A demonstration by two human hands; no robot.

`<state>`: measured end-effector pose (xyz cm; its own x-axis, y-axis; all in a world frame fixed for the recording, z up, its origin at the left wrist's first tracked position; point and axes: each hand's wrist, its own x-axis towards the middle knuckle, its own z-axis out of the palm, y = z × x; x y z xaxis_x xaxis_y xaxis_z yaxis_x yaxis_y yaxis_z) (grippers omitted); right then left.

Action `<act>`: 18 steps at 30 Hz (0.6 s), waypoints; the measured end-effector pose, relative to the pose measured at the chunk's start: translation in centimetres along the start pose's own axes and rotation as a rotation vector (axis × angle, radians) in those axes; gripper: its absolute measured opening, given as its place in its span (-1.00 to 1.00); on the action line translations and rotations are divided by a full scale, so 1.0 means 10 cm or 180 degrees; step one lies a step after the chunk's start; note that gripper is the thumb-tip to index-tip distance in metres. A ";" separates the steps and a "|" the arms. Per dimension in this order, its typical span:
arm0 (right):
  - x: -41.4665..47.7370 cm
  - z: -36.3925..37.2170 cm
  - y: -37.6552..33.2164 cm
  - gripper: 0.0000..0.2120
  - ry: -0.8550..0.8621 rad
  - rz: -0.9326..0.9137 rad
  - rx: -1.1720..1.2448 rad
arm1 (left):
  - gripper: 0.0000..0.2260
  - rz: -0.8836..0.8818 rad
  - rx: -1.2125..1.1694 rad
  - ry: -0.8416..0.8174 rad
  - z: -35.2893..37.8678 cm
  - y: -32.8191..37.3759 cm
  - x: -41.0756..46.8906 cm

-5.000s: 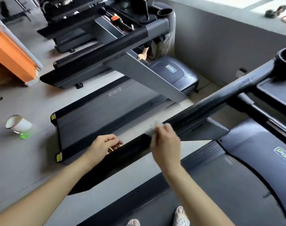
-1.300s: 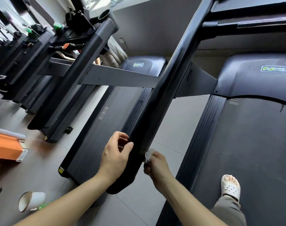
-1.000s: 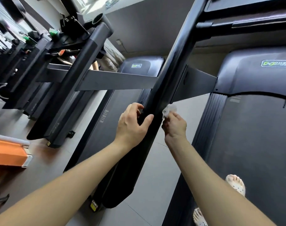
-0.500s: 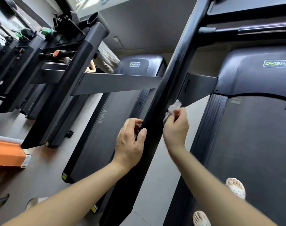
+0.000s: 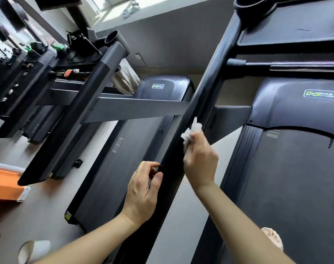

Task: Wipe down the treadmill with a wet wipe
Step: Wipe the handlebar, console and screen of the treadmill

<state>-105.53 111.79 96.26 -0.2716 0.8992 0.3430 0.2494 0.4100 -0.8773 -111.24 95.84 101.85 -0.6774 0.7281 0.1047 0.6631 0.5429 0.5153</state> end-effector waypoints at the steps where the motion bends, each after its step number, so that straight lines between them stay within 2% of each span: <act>1: -0.28 -0.08 -0.07 -0.82 -0.0249 -0.0203 0.0169 | -0.74 0.0001 0.0007 0.0011 -0.01 0.00 0.00; 4: -0.82 -0.25 -0.14 -0.85 -0.0756 -0.1127 0.0438 | -0.66 -0.0042 0.0054 -0.0039 0.00 0.02 0.02; 6: -0.52 -0.21 -0.06 -0.80 -0.0734 -0.1266 0.0225 | -0.62 -0.0027 0.0146 -0.0072 0.01 0.02 0.01; 8: 0.02 -0.11 -0.01 -0.66 -0.0440 -0.0732 -0.0020 | -0.60 -0.0009 0.0196 -0.0085 0.01 0.03 0.00; 9: 0.32 -0.07 0.06 -0.67 -0.0313 -0.0269 -0.0068 | -0.59 -0.0022 0.0238 -0.0099 0.00 0.04 0.00; 11: 0.66 0.00 0.24 -0.82 -0.0296 0.0550 0.0027 | -0.57 -0.0049 0.0357 -0.0156 -0.01 0.06 0.02; 12: 0.67 0.02 0.29 -0.88 -0.0409 0.0777 0.0134 | -0.57 -0.0041 0.0414 -0.0180 -0.02 0.08 0.03; 15: 0.14 -0.03 0.20 -0.86 -0.0730 0.0930 0.0530 | -0.59 0.0009 0.0635 -0.0155 -0.03 0.14 0.15; 18: -0.71 -0.20 0.00 -0.86 -0.1428 0.1780 0.1238 | -0.56 -0.0155 0.0622 0.0026 0.04 0.30 0.46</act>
<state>-101.75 105.72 94.47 -0.5697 0.7746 -0.2748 0.1401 -0.2379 -0.9611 -112.22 100.98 103.51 -0.7123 0.6960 0.0910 0.6781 0.6489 0.3451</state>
